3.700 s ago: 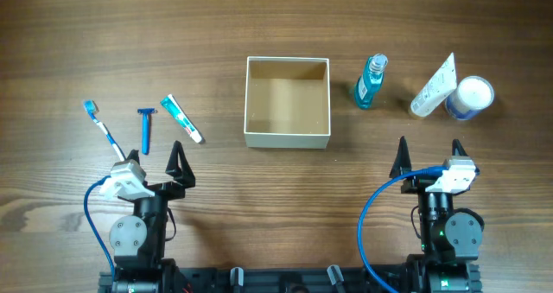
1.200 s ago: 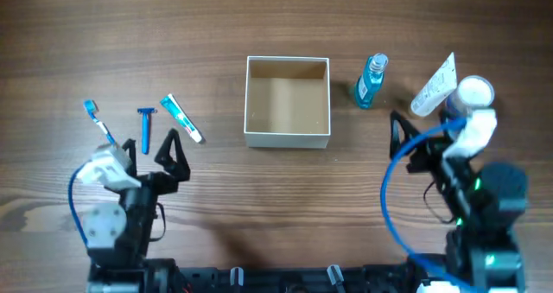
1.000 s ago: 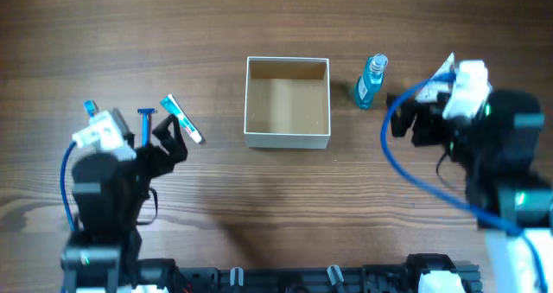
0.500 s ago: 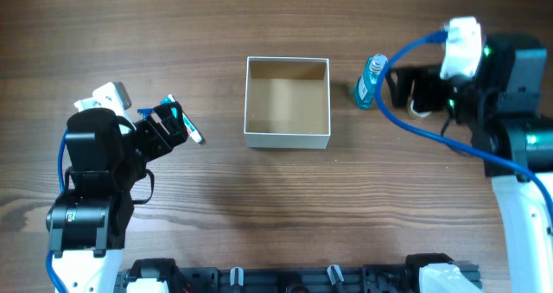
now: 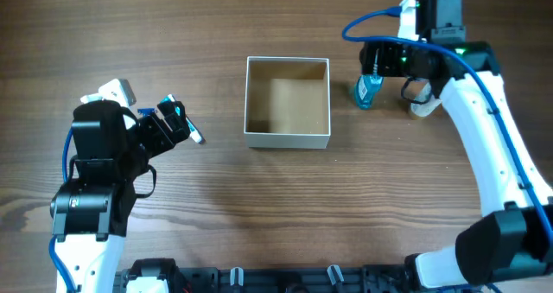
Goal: Pack container
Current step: 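Reach the right gripper to the blue mouthwash bottle and grasp it, then carry the mouthwash bottle left and lower it into the white box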
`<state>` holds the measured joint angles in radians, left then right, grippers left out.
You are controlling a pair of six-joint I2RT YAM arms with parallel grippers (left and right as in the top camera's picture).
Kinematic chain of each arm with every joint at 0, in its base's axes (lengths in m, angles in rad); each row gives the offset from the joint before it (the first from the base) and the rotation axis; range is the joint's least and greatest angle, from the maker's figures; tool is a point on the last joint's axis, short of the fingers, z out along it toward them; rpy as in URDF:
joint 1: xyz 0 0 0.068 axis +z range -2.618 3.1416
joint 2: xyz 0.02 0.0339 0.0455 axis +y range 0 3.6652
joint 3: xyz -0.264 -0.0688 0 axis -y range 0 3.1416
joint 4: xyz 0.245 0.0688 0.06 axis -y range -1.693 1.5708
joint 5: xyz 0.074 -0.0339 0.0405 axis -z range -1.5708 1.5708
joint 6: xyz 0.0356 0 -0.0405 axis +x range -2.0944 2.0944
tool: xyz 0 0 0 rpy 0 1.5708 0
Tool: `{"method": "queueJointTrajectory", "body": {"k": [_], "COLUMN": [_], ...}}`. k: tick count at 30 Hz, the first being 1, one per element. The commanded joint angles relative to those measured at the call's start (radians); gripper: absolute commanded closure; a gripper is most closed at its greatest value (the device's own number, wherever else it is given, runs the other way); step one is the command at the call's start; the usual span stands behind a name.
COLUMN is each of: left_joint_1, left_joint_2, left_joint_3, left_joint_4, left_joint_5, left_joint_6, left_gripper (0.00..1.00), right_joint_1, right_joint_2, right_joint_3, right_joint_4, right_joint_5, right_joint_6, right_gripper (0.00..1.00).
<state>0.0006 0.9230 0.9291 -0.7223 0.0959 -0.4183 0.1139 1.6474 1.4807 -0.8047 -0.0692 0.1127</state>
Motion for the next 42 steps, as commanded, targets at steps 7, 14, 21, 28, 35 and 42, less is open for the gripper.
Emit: {"method": "queueJointTrajectory", "body": {"k": [7,14,21,28,35,42], "left_joint_1": [-0.005,-0.005,-0.005,-0.005,-0.005,-0.005], "left_joint_2": [0.003,0.003,0.003,0.003,0.003,0.003], "left_joint_3": [0.02,0.02,0.02,0.02,0.02,0.02], "left_joint_4": [0.004,0.003,0.003,0.003,0.003,0.003], "left_joint_5": [0.012,0.012,0.012,0.012,0.012,0.012], "left_joint_6": [-0.009,-0.009,-0.009,-0.009,-0.009,-0.009], "left_gripper": [0.0,0.0,0.0,0.0,0.0,0.0], "right_joint_1": [0.033,0.033,0.033,0.033,0.033,0.033], "right_joint_2": [0.136,0.177,0.211,0.211,0.211,0.212], "right_joint_3": [0.005,0.004,0.004,0.004,0.004,0.003], "right_joint_4": [0.015,0.029,0.035,0.034,0.027,0.018], "right_joint_5": [0.086,0.099,0.099,0.099,0.099,0.099], "right_joint_6": [0.048,0.043,0.044,0.045,0.047,0.047], "right_gripper": [0.0,0.0,0.0,0.24,0.48,0.57]}}
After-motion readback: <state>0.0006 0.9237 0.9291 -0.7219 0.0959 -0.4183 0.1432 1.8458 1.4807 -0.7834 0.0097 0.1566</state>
